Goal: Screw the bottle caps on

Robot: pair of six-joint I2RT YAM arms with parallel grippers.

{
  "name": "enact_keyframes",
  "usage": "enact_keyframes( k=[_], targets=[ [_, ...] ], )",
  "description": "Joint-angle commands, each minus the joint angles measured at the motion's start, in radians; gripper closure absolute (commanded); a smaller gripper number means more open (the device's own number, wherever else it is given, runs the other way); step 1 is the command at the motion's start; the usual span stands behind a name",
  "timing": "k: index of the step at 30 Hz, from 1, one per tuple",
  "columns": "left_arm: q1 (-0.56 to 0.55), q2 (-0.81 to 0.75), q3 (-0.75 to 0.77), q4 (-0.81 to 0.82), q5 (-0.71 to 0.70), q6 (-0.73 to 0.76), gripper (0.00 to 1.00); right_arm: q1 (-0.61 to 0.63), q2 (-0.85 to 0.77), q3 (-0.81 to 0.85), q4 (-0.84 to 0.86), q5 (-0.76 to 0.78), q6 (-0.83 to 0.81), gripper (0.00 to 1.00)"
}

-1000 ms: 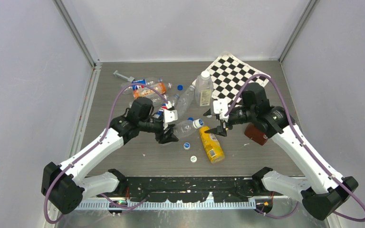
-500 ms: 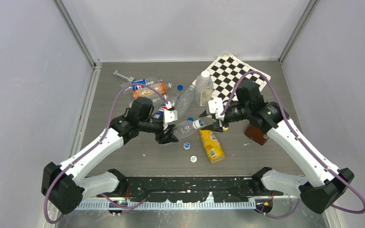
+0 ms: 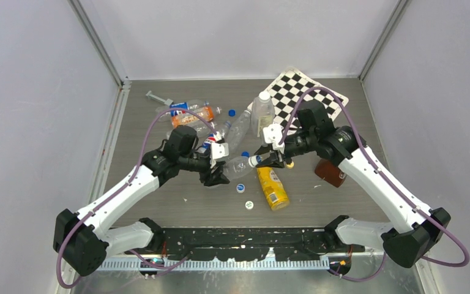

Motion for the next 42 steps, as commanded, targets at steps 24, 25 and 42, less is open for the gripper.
enact_keyframes(
  k=[24, 25, 42],
  targets=[
    [-0.081, -0.13, -0.185, 0.378, -0.576, 0.101, 1.0, 0.012, -0.014, 0.03, 0.245, 0.433, 1.332, 0.31],
    [-0.081, -0.123, -0.178, 0.359, -0.564, 0.101, 1.0, 0.013, -0.034, 0.039, 0.219, 0.424, 1.171, 0.26],
    [-0.081, -0.026, -0.09, 0.2, -0.314, 0.045, 1.0, 0.034, -0.11, -0.046, -0.011, 0.156, -0.063, 0.26]
  ],
)
